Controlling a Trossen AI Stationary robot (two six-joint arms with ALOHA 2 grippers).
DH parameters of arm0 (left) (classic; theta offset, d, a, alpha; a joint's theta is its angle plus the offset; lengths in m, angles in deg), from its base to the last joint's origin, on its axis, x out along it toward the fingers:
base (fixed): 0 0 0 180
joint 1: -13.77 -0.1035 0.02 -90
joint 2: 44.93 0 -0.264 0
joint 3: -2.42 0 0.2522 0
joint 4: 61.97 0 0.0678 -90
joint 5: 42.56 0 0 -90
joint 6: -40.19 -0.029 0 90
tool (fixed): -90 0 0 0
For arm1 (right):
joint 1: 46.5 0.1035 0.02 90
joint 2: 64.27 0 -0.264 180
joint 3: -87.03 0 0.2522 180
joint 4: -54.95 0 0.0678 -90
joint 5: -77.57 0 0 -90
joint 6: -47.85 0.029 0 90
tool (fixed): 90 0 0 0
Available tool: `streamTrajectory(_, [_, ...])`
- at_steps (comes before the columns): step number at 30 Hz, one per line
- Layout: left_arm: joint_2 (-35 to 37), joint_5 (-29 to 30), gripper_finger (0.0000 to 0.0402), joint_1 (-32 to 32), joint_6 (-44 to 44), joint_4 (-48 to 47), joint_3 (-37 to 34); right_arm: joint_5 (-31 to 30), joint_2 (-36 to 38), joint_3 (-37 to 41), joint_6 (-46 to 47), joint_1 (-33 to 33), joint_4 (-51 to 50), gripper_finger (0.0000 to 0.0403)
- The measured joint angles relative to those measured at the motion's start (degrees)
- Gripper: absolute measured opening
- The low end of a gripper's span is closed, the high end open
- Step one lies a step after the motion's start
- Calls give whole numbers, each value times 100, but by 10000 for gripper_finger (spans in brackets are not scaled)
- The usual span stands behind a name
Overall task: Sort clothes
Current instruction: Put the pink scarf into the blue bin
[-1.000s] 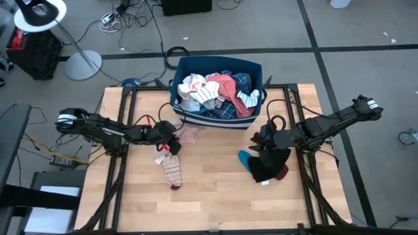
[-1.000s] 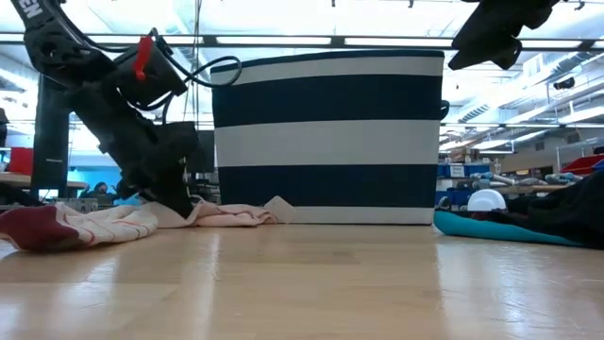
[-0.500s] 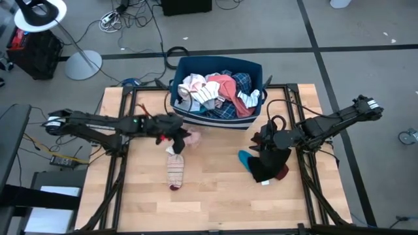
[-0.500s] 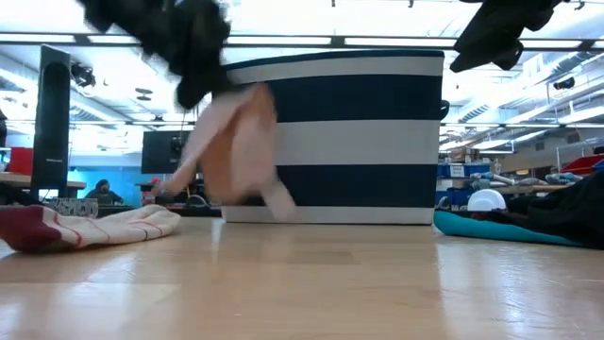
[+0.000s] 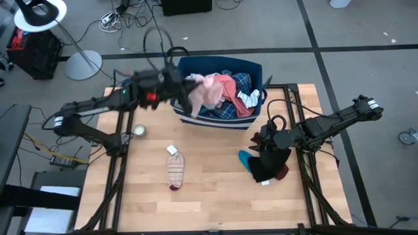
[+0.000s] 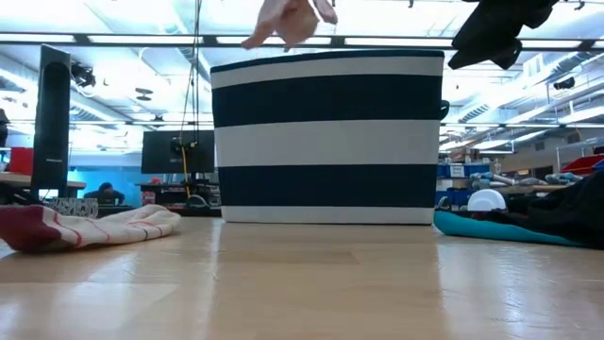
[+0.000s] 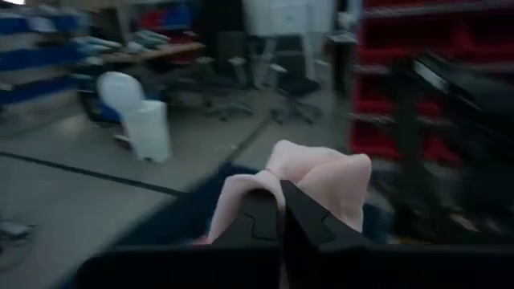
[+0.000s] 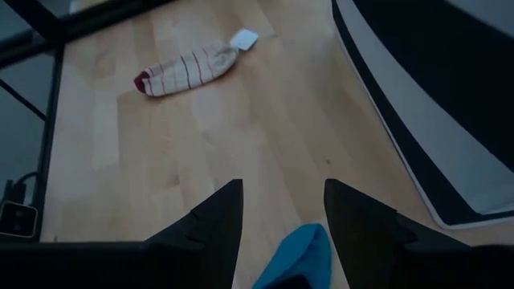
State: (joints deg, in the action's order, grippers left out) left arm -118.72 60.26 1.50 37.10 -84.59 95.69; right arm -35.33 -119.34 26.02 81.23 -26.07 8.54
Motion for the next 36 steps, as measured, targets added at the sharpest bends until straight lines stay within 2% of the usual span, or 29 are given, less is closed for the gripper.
streamTrajectory(5, [-554,-54,8,-471,216,-6,576,6,-3,0,-2,0,-45,176])
streamTrajectory(13, [-1014,-77,66,-708,604,-335,584,11,-4,0,-50,0,-93,176])
streamTrajectory(19, [-912,-89,109,-765,687,-828,584,11,-3,0,-49,0,-134,176])
streamTrajectory(24, [-562,-96,114,-685,832,-1169,587,11,-2,0,-46,0,-139,176])
streamTrajectory(28, [-255,-90,115,-357,882,-1871,588,11,-4,0,-7,1,-151,176])
streamTrajectory(31, [-66,-29,115,138,1102,-2550,576,11,-4,0,-7,0,-150,176])
streamTrajectory(36, [102,1102,115,1305,1567,-3030,231,9,-4,0,-7,2,-151,176])
